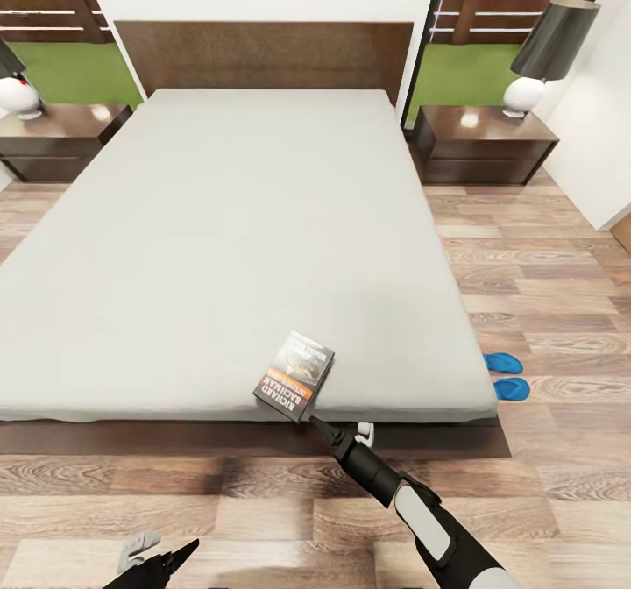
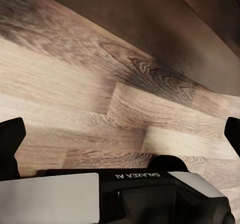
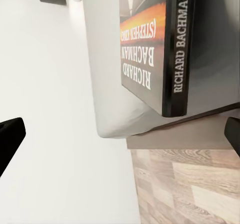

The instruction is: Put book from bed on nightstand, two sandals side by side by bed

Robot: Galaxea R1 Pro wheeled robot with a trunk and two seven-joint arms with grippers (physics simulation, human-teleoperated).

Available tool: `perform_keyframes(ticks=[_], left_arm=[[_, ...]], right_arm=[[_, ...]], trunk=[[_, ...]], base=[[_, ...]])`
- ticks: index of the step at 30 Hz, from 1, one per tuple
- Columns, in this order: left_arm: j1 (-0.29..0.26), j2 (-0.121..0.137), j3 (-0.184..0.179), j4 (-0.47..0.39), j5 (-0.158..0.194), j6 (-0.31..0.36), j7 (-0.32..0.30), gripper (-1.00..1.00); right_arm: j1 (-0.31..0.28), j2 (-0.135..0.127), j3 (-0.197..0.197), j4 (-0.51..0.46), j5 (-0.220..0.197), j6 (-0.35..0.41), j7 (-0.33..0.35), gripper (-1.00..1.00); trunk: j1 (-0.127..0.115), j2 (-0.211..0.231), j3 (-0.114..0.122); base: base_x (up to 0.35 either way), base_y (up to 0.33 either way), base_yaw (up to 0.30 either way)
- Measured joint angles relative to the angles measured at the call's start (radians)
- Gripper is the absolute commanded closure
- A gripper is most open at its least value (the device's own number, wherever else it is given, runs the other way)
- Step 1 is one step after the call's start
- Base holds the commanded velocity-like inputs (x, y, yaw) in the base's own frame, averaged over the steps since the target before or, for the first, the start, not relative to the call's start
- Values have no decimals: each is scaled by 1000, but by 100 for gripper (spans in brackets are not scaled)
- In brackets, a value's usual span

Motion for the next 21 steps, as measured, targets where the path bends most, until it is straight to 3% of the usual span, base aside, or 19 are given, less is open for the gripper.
perform_keyframes(ticks=[21], left_arm=[[0, 0, -2, 0, 0, 0, -3, -100]], right_arm=[[0, 0, 0, 0, 0, 0, 0, -100]], trunk=[[0, 0, 0]], base=[[38, 41, 0]])
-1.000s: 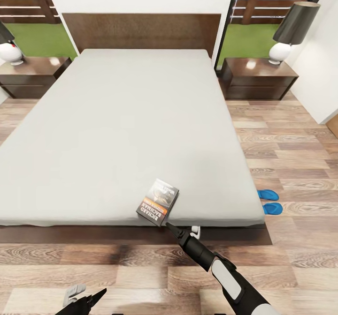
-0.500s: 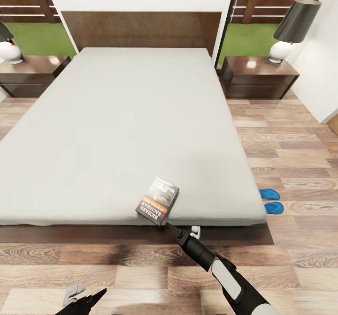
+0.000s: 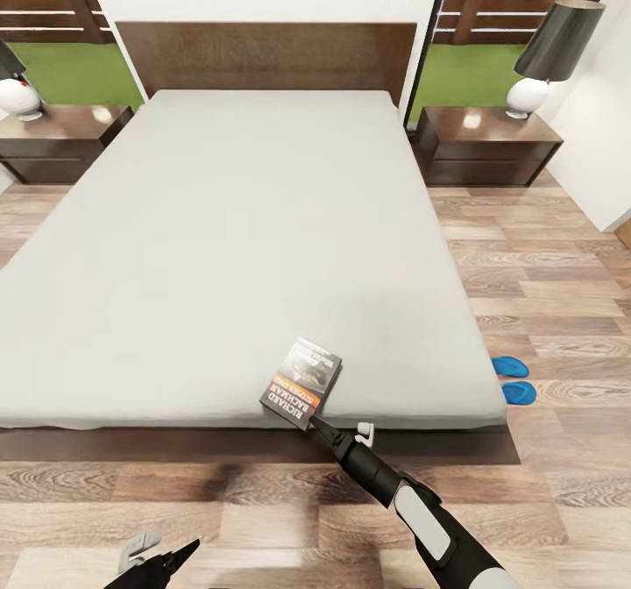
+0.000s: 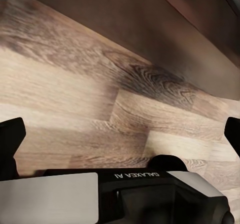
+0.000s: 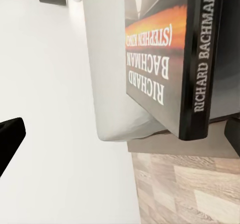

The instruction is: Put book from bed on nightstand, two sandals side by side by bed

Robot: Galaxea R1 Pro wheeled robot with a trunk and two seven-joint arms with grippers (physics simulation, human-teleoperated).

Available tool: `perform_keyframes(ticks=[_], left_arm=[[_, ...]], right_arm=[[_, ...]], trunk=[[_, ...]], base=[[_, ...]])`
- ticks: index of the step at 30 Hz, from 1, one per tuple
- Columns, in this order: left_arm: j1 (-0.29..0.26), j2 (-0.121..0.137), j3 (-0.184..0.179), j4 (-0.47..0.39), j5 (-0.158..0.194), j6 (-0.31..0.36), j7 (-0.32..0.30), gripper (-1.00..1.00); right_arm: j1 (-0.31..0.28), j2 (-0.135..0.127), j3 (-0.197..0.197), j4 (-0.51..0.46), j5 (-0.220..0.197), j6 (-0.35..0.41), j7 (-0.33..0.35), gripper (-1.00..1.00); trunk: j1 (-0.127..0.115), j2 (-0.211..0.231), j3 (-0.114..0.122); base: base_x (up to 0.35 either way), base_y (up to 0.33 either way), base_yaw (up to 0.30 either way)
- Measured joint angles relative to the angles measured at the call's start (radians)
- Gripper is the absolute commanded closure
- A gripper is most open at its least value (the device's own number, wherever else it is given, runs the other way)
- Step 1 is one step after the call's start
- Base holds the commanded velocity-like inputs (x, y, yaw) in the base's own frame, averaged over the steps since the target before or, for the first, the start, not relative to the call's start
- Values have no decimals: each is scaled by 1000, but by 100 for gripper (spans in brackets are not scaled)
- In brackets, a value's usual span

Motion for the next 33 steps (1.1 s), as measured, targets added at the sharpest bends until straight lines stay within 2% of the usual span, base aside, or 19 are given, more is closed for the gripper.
perform_keyframes(ticks=[33], left_arm=[[0, 0, 0, 1, 0, 0, 0, -100]], right_arm=[[0, 0, 0, 0, 0, 0, 0, -100]], trunk=[[0, 0, 0]], base=[[0, 0, 0]])
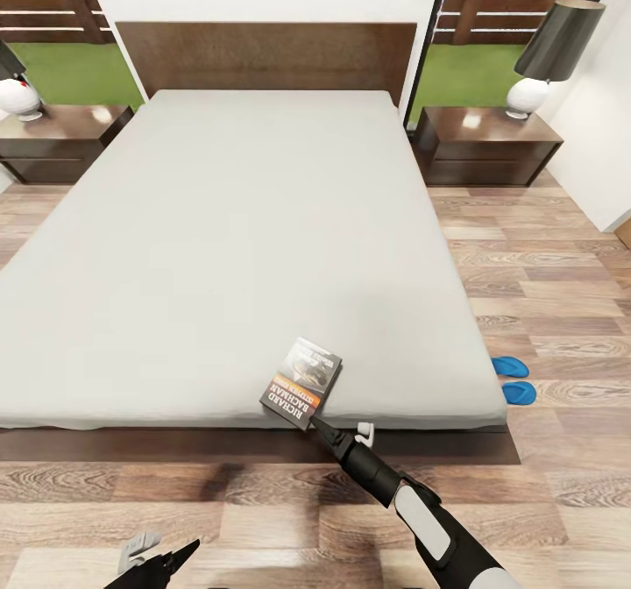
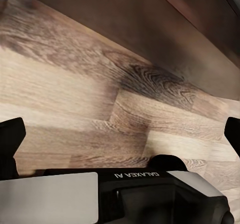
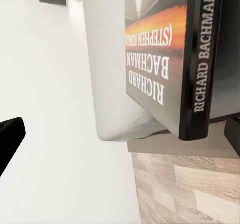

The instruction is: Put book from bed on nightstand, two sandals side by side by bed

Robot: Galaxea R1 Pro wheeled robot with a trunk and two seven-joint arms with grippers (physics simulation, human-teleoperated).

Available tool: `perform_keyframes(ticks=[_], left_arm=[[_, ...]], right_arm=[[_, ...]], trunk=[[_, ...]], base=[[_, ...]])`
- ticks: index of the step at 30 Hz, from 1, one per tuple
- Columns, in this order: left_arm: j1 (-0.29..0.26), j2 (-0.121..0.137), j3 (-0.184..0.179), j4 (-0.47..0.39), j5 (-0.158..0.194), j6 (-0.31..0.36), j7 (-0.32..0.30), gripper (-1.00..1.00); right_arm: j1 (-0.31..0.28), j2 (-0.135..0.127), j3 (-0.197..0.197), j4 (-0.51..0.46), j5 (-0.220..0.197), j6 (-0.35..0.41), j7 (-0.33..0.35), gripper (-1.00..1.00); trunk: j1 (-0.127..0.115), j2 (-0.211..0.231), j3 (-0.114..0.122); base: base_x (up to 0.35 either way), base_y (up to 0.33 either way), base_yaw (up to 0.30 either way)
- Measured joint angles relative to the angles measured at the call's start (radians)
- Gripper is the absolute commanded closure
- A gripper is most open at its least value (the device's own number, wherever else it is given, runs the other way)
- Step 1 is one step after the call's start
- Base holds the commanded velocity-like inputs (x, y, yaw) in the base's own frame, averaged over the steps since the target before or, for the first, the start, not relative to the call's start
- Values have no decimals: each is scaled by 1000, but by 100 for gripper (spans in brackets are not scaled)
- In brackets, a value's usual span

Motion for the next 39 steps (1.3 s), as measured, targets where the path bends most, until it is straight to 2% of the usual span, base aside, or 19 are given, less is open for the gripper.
perform_keyframes(ticks=[5, 18, 39], left_arm=[[0, 0, 0, 0, 0, 0, 0, -100], [0, 0, 0, -1, 0, 0, 0, -100], [0, 0, 0, 0, 0, 0, 0, -100]], right_arm=[[0, 0, 0, 0, 0, 0, 0, -100], [0, 0, 0, 0, 0, 0, 0, -100], [0, 0, 0, 0, 0, 0, 0, -100]], trunk=[[0, 0, 0], [50, -91, -41], [50, -91, -41]], base=[[0, 0, 0], [0, 0, 0], [0, 12, 0]])
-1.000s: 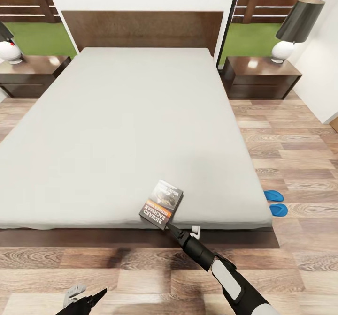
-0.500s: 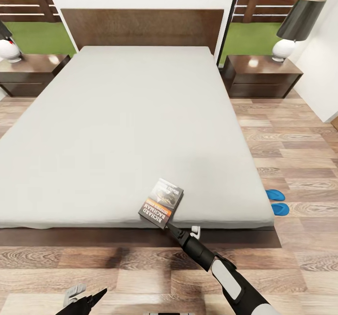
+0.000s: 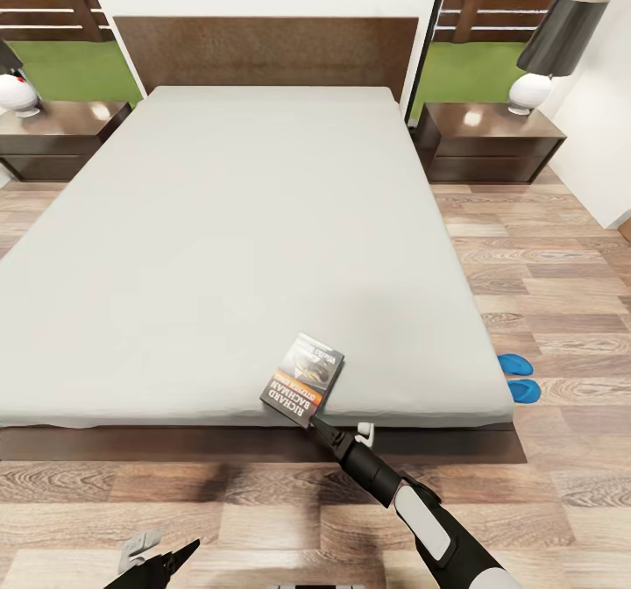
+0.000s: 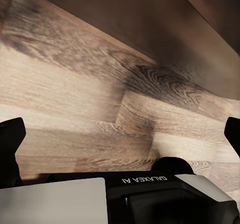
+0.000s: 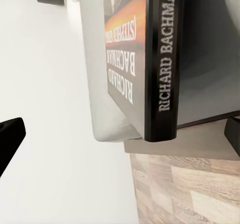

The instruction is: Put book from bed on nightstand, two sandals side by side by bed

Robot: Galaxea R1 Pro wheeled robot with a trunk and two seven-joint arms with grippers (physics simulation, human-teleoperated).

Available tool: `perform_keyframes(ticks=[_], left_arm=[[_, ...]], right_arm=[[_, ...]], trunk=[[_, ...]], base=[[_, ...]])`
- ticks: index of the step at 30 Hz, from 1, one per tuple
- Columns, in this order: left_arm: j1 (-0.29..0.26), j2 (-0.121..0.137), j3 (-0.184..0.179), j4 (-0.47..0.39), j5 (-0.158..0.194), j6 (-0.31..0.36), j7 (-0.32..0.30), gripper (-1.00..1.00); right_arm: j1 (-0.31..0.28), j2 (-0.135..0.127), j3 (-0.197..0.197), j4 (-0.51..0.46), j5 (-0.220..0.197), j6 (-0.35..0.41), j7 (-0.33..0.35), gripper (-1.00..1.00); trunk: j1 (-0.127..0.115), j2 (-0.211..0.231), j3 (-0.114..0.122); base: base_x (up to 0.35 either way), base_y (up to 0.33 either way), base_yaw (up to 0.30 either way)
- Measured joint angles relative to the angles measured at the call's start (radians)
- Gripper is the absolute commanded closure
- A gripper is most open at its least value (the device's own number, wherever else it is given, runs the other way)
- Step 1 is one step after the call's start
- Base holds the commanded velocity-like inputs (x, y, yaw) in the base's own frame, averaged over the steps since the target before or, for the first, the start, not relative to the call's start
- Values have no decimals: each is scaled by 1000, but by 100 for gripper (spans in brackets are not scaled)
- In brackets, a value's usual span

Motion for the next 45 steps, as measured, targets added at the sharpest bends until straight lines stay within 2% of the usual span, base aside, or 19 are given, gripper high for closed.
perform_keyframes(ticks=[14, 43, 44, 45], left_arm=[[0, 0, 0, -1, 0, 0, 0, -100], [0, 0, 0, 0, 0, 0, 0, -100], [0, 0, 0, -1, 0, 0, 0, -100], [0, 0, 0, -1, 0, 0, 0, -100]], right_arm=[[0, 0, 0, 0, 0, 0, 0, -100], [0, 0, 0, 0, 0, 0, 1, -100], [0, 0, 0, 0, 0, 0, 1, 100], [0, 0, 0, 0, 0, 0, 1, 100]], trunk=[[0, 0, 0], [0, 0, 0], [0, 0, 0], [0, 0, 0]], base=[[19, 66, 0], [0, 2, 0], [0, 0, 0], [0, 0, 0]])
